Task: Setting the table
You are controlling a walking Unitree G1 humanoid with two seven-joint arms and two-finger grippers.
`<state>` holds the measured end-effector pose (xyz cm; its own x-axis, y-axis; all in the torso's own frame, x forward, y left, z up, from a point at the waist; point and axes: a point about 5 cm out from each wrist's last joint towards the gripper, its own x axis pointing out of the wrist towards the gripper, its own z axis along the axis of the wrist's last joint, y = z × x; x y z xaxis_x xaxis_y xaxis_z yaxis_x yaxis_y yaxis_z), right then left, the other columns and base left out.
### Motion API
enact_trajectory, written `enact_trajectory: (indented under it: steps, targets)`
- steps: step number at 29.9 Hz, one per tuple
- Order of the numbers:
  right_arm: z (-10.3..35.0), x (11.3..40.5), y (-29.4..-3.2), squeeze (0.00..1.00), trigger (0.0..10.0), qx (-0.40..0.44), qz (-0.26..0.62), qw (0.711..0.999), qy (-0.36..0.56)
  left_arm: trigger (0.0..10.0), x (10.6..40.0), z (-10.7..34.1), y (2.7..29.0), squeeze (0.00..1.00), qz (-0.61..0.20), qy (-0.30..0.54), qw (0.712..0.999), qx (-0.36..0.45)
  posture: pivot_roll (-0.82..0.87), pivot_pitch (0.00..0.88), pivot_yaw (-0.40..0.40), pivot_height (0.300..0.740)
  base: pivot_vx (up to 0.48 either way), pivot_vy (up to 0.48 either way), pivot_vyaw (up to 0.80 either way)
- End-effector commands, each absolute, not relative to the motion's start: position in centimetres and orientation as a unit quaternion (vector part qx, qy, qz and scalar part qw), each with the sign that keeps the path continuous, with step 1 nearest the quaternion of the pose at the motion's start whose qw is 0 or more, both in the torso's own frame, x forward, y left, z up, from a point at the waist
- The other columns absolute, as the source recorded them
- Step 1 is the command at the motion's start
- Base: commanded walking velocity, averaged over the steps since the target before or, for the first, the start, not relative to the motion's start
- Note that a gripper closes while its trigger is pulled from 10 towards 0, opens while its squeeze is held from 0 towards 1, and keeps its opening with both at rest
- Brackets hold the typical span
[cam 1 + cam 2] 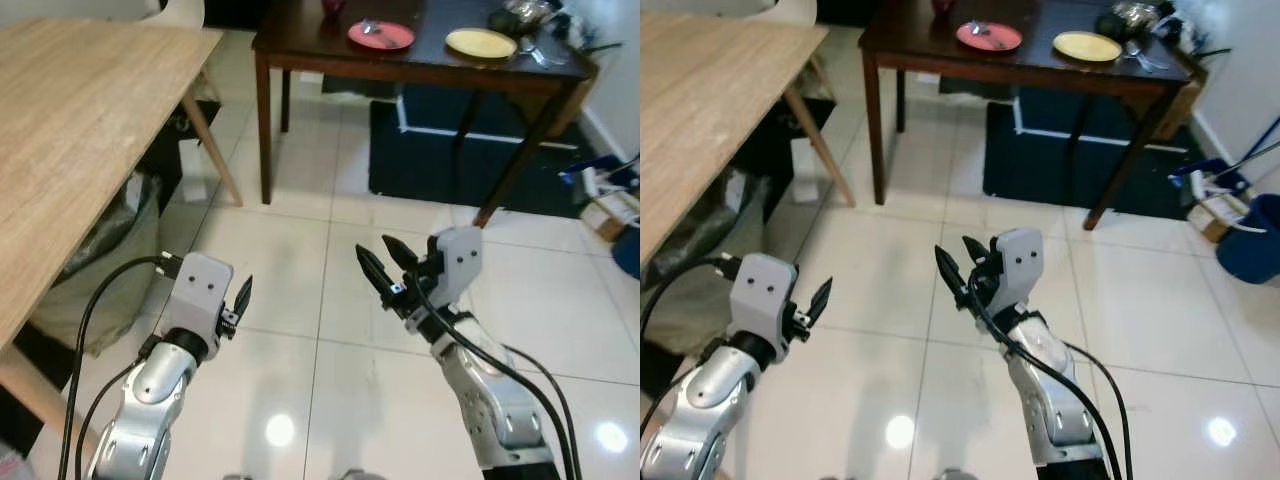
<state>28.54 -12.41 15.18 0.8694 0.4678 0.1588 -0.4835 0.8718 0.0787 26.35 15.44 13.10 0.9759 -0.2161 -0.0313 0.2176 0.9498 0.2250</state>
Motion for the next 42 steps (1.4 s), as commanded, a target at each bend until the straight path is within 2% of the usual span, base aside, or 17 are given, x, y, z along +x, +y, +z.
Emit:
enact_trajectory:
  steps: [1,9,18,27,36,42]
  targets:
    - [15.03,28.47,-12.53,0.00,10.0,0.063,0.242,0.966,-0.063,10.0,26.22,12.68,15.37,0.00,-0.116,0.014,0.987,0.114,-0.10,0.036,0.014,0.740,0.000,0.000,0.00]
    - [15.03,28.38,-12.46,0.00,10.0,0.064,0.242,0.966,-0.064,10.0,26.17,12.75,15.46,0.00,-0.112,0.007,0.986,0.120,-0.10,0.042,0.013,0.740,0.000,0.000,0.00]
    - [15.20,28.40,-12.37,0.00,10.0,0.053,0.246,0.965,-0.069,10.0,26.23,12.88,15.42,0.00,-0.111,0.000,0.986,0.123,-0.10,0.044,0.011,0.740,0.417,0.000,0.00]
    - [15.22,28.39,-12.30,0.00,10.0,0.046,0.251,0.965,-0.067,10.0,26.16,12.89,15.51,0.00,-0.106,0.000,0.987,0.120,-0.10,0.045,0.012,0.740,0.436,0.000,0.80]
    - [15.33,28.42,-12.31,0.00,10.0,0.045,0.259,0.962,-0.069,10.0,26.10,13.15,15.53,0.00,-0.103,-0.011,0.988,0.114,-0.09,0.047,0.013,0.740,0.000,0.000,0.80]
    - [15.94,28.17,-11.92,0.00,10.0,0.047,0.295,0.951,-0.074,10.0,26.12,13.12,15.66,0.00,-0.099,-0.011,0.988,0.114,-0.09,0.047,0.011,0.740,0.000,0.000,0.80]
